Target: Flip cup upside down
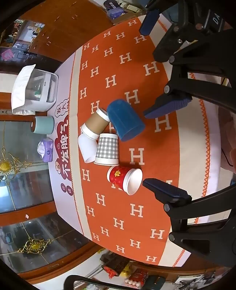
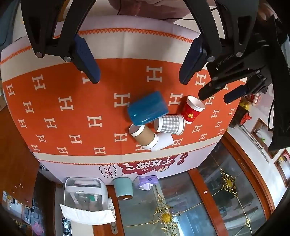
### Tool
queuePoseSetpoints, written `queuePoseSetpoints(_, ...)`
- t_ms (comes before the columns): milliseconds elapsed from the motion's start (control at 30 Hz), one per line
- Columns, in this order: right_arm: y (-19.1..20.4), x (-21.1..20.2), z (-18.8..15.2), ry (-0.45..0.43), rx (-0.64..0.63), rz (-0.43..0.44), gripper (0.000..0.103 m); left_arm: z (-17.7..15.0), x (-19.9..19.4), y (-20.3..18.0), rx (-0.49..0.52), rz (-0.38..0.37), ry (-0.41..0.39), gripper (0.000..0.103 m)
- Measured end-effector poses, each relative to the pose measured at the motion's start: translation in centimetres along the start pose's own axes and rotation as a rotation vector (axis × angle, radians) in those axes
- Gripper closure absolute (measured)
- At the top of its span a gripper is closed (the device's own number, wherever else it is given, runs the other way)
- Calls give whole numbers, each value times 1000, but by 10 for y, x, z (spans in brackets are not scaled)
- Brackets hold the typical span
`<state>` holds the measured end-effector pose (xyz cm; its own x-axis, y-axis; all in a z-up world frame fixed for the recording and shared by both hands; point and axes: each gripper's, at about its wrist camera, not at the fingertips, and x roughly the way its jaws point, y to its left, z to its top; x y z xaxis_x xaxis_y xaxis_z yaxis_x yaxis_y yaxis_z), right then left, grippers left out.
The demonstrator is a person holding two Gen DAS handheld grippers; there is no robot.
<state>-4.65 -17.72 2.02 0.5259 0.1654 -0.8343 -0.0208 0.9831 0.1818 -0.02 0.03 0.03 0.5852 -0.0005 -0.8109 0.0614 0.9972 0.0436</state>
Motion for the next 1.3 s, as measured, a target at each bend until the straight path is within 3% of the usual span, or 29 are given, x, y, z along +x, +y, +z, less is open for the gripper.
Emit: queuePoseSetpoints(1300, 3, -26, -12, -15, 8, -7, 13, -14, -17, -9, 4, -38, 8, 37)
